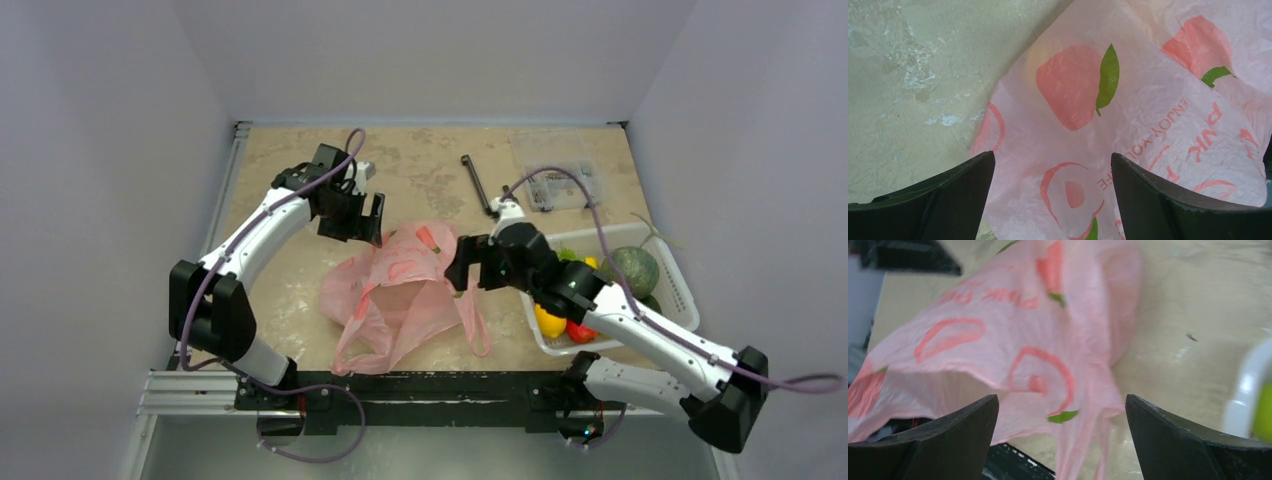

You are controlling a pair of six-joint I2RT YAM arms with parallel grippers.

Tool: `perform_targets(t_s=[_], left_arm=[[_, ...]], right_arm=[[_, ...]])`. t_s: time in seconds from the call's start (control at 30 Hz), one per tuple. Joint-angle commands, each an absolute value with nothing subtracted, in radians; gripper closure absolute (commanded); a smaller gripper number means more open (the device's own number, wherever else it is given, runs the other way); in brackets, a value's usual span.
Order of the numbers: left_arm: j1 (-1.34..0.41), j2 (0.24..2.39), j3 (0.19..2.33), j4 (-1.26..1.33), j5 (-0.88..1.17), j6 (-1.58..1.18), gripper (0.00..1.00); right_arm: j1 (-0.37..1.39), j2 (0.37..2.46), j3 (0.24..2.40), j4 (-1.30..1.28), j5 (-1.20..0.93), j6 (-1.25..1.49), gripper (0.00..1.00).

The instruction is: Take the fake fruits out of the plastic bag

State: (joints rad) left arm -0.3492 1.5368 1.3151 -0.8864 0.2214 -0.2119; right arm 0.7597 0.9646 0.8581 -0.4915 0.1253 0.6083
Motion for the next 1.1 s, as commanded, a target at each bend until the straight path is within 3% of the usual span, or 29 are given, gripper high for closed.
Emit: perform_targets(t_s=[0.0, 0.13, 0.3, 0.37, 0.43, 0.47, 0.9, 1.07], left_arm=[[-0.354, 1.58, 1.339, -0.895, 0.224, -0.178, 0.18], [-0.36, 1.609, 1.34, -0.899, 0.229, -0.175, 0.28], [-0.366, 1.642, 1.343, -0.902, 0.223, -0.175, 0.33], [-0.37, 1.656, 1.346, -0.905, 0.225, -0.176, 0.33], [-0.373, 1.67, 1.348, -0.907, 0.219, -0.176, 0.32], [-0.374, 1.677, 1.349, -0.91, 0.214, -0.175, 0.31], [-0.38, 1.719, 1.365, -0.91, 0.199, -0.17, 0.29], [-0.38, 1.759, 1.381, -0.917, 0.202, -0.17, 0.29]], right_arm=[[1.0, 1.026, 0.908, -0.28, 0.191, 0.453, 0.01], [1.172, 1.093, 0.905, -0.225, 0.227, 0.307, 0.01], [1.305, 1.108, 0.837, -0.096, 0.29, 0.223, 0.08], [1.32, 1.13, 0.808, -0.049, 0.291, 0.209, 0.18], [1.336, 1.189, 0.816, -0.048, 0.343, 0.211, 0.33], [1.348, 1.218, 0.821, -0.051, 0.395, 0.216, 0.35], [1.405, 1.498, 0.753, 0.4, 0.765, -0.032, 0.28], [1.347, 1.607, 0.792, 0.416, 0.715, -0.03, 0.28]])
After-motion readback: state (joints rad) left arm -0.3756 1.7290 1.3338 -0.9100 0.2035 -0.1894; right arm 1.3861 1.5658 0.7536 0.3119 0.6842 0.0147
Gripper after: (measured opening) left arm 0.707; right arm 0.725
